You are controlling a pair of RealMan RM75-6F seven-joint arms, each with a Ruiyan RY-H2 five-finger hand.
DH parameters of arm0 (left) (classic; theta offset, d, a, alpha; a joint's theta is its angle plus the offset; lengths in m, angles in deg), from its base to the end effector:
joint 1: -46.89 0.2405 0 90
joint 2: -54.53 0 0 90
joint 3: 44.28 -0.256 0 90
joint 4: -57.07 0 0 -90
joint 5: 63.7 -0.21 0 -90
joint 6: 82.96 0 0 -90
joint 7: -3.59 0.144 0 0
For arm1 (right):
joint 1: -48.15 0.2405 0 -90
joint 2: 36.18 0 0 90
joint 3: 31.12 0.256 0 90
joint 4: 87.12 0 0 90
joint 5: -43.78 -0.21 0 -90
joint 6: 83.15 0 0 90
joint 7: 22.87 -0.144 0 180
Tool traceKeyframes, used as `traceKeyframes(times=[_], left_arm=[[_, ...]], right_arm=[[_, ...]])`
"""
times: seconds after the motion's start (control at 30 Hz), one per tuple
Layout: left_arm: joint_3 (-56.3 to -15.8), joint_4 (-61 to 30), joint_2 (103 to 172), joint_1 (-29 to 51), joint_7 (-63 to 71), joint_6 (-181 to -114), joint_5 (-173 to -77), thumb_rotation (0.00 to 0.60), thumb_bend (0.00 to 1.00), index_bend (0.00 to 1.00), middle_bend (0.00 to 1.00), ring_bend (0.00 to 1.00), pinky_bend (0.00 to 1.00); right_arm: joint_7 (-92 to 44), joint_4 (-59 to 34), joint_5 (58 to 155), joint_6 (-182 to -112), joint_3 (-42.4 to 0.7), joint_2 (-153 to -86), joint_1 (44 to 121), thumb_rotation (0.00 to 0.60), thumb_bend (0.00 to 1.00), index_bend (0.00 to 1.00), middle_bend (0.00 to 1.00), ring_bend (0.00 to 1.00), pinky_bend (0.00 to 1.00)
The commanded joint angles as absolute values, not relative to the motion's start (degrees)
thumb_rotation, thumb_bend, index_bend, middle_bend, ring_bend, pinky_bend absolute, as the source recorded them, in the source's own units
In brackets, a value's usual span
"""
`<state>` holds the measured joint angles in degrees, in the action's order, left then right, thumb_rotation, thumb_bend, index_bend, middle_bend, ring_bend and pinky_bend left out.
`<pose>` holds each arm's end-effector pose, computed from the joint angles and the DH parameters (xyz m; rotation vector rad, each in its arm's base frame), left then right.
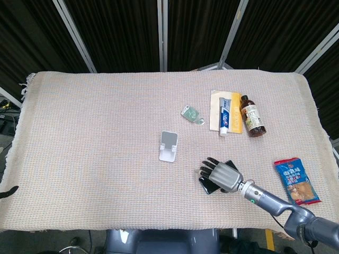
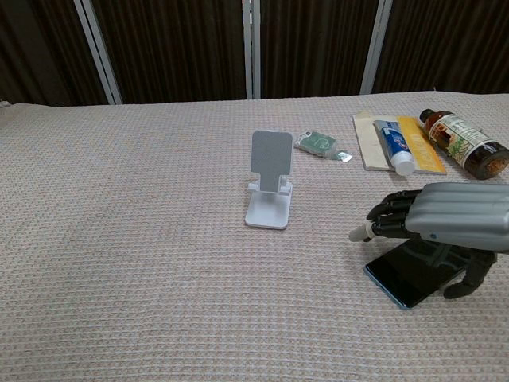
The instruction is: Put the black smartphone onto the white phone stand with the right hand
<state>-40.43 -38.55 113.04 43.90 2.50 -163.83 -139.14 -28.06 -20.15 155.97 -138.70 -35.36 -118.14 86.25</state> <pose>-0.3385 0.1710 0.1886 -1.2346 -1.0180 -0.7541 -0.2338 -0.2958 -0.0038 2.4434 -0.4480 0.7497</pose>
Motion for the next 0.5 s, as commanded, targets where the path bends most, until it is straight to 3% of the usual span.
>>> traceKeyframes(times=[0.03, 0.23, 0.4, 0.5], left_arm=[[-40.5, -38.6, 113.0, 44.0, 2.5, -163.9, -139.2, 0.600, 0.00, 0.00, 0.00, 0.00, 0.00], [-40.5, -38.7, 113.0, 44.0, 2.7, -163.9, -139.3, 0.600, 0.00, 0.00, 0.00, 0.00, 0.00], [-40.5, -38.8, 113.1, 44.0, 2.9, -163.8, -139.2, 0.600, 0.00, 0.00, 0.00, 0.00, 0.00], [-40.6, -38.9, 113.1, 44.0, 3.0, -163.8, -139.2, 0.600, 0.00, 0.00, 0.00, 0.00, 0.00]], right_arm=[[-27.4, -21.3, 156.2, -139.0, -35.9, -118.9, 86.5, 0.600, 0.00, 0.14, 0.21, 0.12, 0.14], [-25.3, -25.4, 156.5, -140.0, -36.6, -120.8, 86.8, 0.600, 0.00, 0.20, 0.30, 0.21, 0.19], [-25.2, -29.1, 157.4, -143.0, -37.3, -122.5, 86.7, 0.600, 0.00, 0.40, 0.48, 0.40, 0.36], [-25.0, -32.4, 158.3, -146.3, -37.6, -124.1, 86.4, 0.600, 0.01, 0.45, 0.53, 0.45, 0.39]])
